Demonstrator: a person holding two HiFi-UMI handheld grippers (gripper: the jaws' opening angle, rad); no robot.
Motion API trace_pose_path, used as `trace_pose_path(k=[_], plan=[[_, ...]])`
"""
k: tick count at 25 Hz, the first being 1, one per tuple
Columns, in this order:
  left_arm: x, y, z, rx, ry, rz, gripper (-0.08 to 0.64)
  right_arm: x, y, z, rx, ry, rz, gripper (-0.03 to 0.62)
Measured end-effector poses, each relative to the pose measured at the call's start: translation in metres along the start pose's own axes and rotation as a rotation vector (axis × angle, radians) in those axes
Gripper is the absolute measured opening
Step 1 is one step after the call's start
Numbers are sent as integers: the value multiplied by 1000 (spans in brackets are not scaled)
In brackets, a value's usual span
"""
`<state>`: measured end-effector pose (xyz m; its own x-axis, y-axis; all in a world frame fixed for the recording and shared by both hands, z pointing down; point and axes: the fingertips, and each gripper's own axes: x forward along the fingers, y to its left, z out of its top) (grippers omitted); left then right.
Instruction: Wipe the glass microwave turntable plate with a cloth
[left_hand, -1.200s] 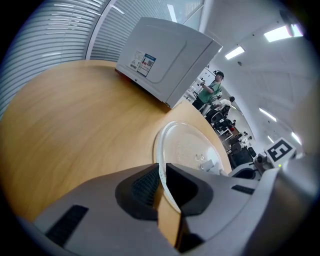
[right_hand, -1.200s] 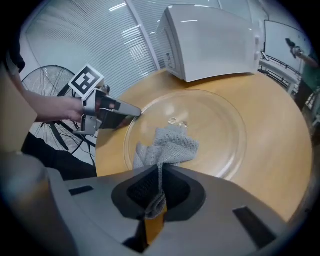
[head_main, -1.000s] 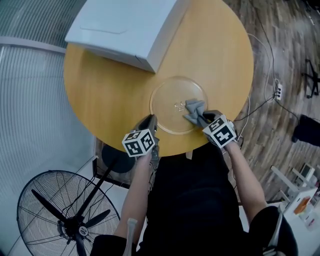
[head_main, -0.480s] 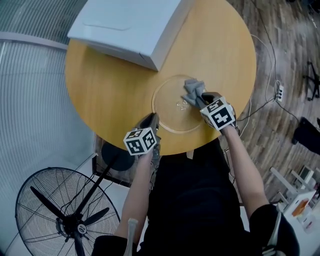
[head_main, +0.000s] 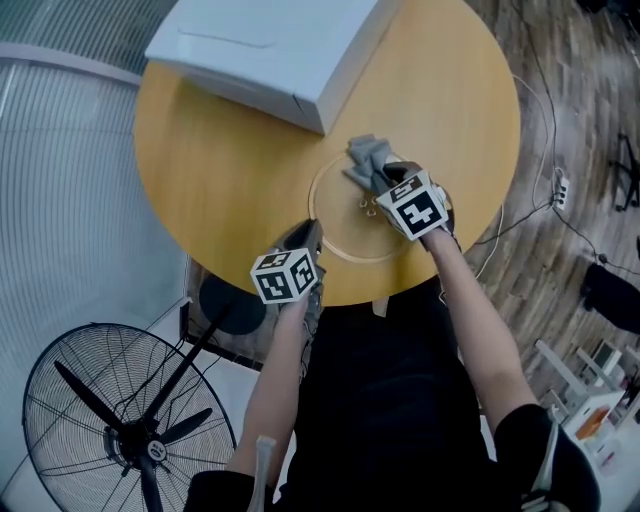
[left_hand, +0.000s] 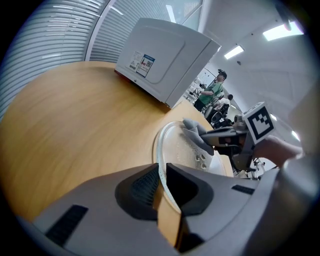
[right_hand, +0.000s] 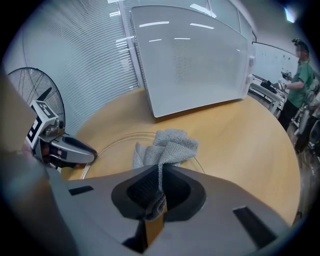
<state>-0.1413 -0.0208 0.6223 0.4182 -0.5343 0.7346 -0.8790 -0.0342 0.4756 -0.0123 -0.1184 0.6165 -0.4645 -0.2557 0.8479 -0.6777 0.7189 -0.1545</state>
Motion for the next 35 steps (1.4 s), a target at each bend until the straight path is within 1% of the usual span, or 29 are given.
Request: trace_pose_path(k=[5,11,16,19,22,25,31,35], plan=[[1,1,0,3,-1,2,43,12,32,9,-101,-8,45,25],[-1,0,1,5,-4,4,43,19,82,4,-247,11,124,25],[-1,0,1,4,-4,3,43,16,116,-13,-327,46,202,25],[0,1,0,0,0,0,43,10,129,-30,-350,66,246,25],[0,1,1,-1,0,0,43,2,133,-46,-359,78,271,25],[0,0,0,-1,-1,-1,43,-8,127,-62,-343,89,275,25],[-1,1,0,6,6,-3,43,-28,97,-86,-264,93,262,26],[-1,0,0,5,9,-9,43,-37,62,-84,-162,67,212,26]])
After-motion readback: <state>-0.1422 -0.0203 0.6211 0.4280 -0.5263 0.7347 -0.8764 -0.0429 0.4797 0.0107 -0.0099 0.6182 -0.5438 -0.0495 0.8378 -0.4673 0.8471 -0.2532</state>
